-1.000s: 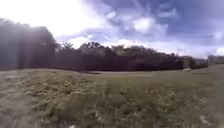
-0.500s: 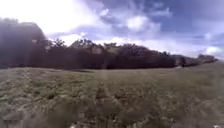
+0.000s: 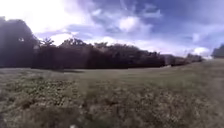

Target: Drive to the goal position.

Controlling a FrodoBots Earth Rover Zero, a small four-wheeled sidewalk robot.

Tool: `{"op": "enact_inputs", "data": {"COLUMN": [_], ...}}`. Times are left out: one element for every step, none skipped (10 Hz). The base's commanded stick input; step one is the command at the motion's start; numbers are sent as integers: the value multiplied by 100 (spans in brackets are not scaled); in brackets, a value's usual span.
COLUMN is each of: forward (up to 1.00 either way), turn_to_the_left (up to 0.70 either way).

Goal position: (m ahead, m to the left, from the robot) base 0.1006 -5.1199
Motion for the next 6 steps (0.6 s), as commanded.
{"op": "enact_inputs", "data": {"forward": [70,70,70,70,70,70], "turn_to_the_left": [0,0,0,0,0,0]}}
